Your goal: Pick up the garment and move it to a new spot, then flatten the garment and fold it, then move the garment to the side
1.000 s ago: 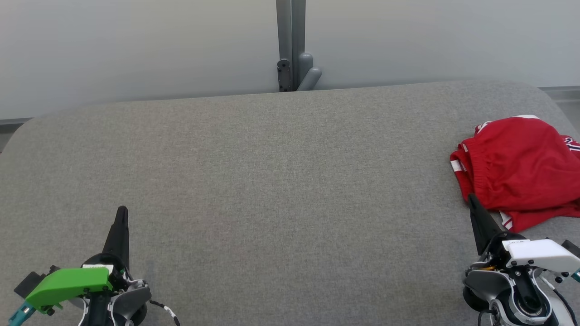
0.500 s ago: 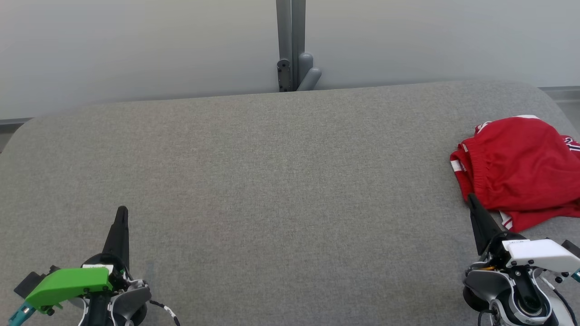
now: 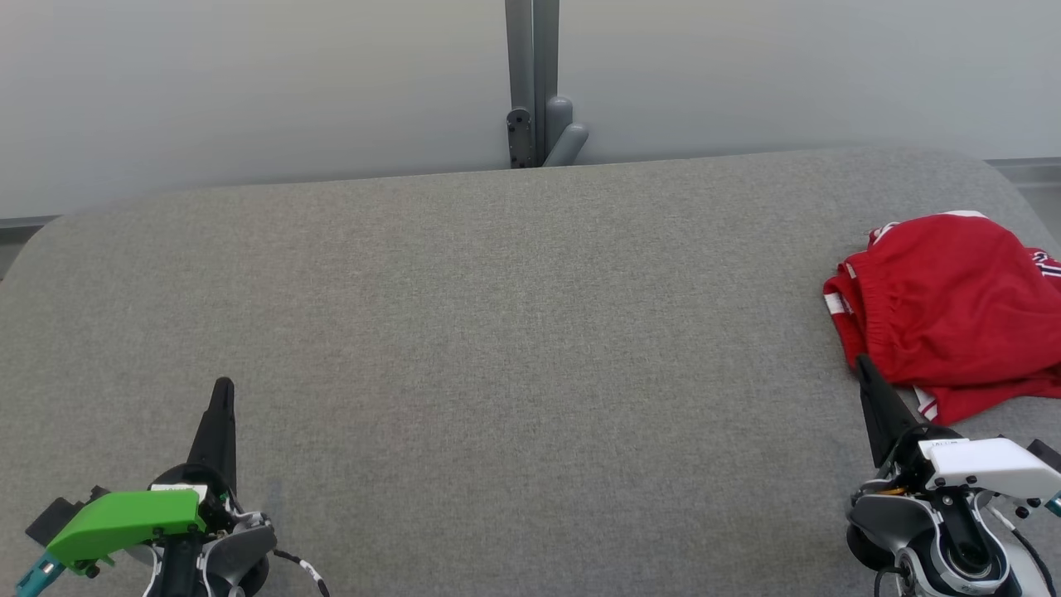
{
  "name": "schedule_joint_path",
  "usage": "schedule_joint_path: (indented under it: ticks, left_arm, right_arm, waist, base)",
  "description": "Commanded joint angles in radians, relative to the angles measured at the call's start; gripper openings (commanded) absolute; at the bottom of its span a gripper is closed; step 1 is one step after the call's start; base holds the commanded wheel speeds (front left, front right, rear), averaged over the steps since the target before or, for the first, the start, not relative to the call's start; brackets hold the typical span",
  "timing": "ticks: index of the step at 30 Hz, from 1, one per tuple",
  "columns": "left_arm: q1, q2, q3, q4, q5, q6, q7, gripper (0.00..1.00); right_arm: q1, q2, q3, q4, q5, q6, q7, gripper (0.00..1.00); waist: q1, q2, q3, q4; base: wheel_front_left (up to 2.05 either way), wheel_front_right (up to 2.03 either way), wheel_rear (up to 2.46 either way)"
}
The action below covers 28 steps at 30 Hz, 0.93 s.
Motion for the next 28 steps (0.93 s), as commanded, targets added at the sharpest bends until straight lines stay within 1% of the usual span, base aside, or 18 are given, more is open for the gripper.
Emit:
schedule_joint_path:
  ticks: [1,28]
  left_arm:
    - [-0.015,0.003,0.005,-0.003,0.004,0.0,0.004,0.0]
    - [-0.015,0.003,0.005,-0.003,0.004,0.0,0.004,0.0]
  right_arm:
    - [-0.009,-0.005,-0.003,0.002,0.005,0.0,0.001,0.0]
    - [-0.009,-0.005,-0.003,0.002,0.005,0.0,0.001,0.0]
  waist:
    - [0.0,0.0042,0.0,0.0]
    - [0.0,0.0042,0.0,0.0]
  base:
    - [0.0,0.0,0.0]
    - [0.0,0.0,0.0]
